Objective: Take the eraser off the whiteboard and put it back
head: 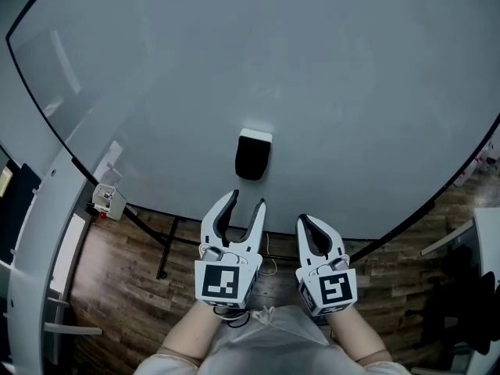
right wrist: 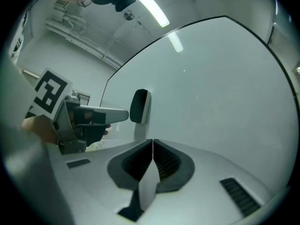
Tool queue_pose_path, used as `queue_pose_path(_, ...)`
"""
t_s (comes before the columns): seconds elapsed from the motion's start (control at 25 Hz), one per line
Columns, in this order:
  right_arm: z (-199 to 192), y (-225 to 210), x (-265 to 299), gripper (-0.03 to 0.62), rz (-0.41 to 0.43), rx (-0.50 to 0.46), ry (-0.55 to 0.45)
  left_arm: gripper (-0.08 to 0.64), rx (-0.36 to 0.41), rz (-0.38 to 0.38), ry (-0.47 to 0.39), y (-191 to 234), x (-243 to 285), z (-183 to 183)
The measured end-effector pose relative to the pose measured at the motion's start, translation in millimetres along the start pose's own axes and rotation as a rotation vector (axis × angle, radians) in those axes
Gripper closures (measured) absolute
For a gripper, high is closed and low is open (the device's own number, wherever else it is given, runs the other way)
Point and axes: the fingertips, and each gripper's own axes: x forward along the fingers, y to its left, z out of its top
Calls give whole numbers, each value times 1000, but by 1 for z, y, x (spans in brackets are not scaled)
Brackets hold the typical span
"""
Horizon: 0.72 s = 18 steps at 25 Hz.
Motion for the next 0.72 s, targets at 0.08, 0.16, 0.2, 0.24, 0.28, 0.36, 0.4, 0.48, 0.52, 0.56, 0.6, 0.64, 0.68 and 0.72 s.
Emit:
queue_pose_path(0.08,0,2,2,565,-13,-6,1,349,4,-13,-17,2,7,10)
queue_pose_path(0.16,2,4,4,566,-24,-18,-3,325,18,-20,-33,7,16,17)
queue_pose_path(0.2,2,5,5,565,-30,-22,-3,314,35,-21,-41,9,22,20)
queue_pose_path(0.24,3,5,6,565,-36,-23,-2,301,55,-19,-49,12,28,23)
queue_pose_path(0.28,2,6,7,566,-40,-23,-1,286,78,-16,-56,14,34,26)
queue_pose_path(0.36,1,7,12,565,-39,-23,1,252,120,-16,-61,17,47,27)
queue_pose_path(0.4,-1,7,14,565,-36,-26,3,245,125,-20,-56,17,53,26)
queue_pose_path(0.48,-4,9,18,566,-30,-42,10,235,107,-30,-46,17,63,25)
queue_pose_path(0.52,-5,9,19,565,-27,-52,12,233,102,-31,-47,16,67,25)
queue_pose_path(0.56,-6,9,20,566,-24,-58,11,233,104,-28,-50,16,69,26)
queue_pose_path(0.6,-7,9,20,566,-21,-60,7,233,112,-24,-52,16,71,27)
queue_pose_path(0.64,-7,8,21,566,-21,-59,3,233,120,-18,-53,17,72,28)
queue_pose_path(0.68,-6,6,21,566,-27,-55,3,235,126,-11,-55,18,72,28)
queue_pose_path(0.72,-6,4,22,565,-32,-51,2,235,131,-3,-59,19,72,29)
